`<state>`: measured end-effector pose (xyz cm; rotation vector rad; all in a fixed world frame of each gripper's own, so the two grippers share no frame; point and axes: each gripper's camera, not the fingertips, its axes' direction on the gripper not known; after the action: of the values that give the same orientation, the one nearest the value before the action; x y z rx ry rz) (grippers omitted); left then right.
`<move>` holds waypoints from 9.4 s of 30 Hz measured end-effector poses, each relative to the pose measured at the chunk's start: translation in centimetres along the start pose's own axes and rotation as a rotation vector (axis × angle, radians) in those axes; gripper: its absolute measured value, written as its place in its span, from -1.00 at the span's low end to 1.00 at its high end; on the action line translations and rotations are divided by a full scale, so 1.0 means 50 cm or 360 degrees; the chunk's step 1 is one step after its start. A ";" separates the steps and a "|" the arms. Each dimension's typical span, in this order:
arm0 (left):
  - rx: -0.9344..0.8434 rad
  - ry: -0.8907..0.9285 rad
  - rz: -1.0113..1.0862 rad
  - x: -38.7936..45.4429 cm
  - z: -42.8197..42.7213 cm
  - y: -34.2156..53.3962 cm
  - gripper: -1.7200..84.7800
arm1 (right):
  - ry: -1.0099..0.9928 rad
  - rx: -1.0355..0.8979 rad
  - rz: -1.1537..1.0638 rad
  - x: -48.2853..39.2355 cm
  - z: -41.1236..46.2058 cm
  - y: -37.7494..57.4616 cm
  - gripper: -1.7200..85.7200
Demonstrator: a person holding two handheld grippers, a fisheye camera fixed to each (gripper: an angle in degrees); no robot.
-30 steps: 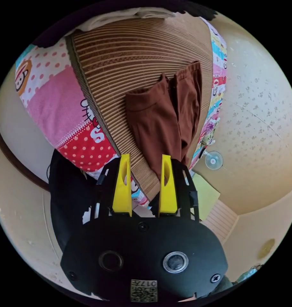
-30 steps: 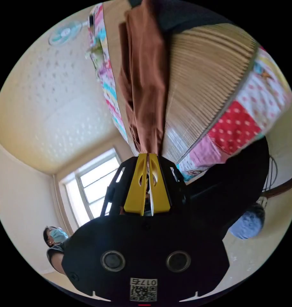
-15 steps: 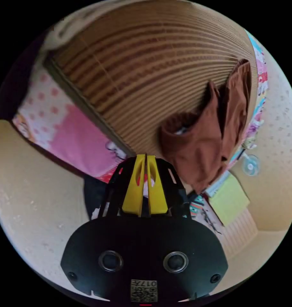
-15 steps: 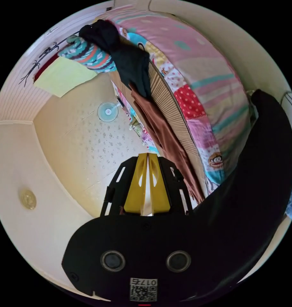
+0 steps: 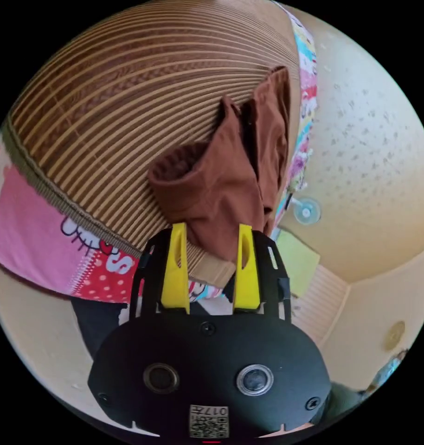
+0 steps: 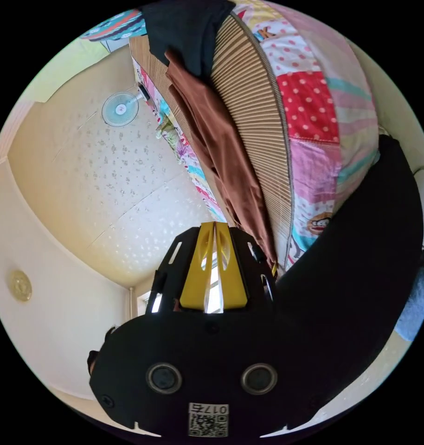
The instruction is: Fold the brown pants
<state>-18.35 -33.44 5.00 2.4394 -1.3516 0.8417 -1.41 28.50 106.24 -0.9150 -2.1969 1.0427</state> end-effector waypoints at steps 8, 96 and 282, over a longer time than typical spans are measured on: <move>-0.0268 -0.0390 0.0159 -0.013 -0.050 0.016 -0.98 | 0.0112 -0.0403 -0.0017 -0.119 0.091 -0.081 -0.95; 0.0041 -0.0858 -0.0239 0.050 0.162 0.624 -0.94 | 0.0756 -0.0104 -0.0757 -0.842 0.339 0.020 -0.94; 0.0293 -0.0352 0.0213 0.068 0.104 0.254 -0.70 | 0.1990 -0.0555 -0.1430 -0.302 0.616 0.227 -0.90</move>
<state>-25.62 -45.16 1.81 2.6735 -1.5955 0.7758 -9.60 8.57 77.21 -0.3702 -1.3561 -0.3379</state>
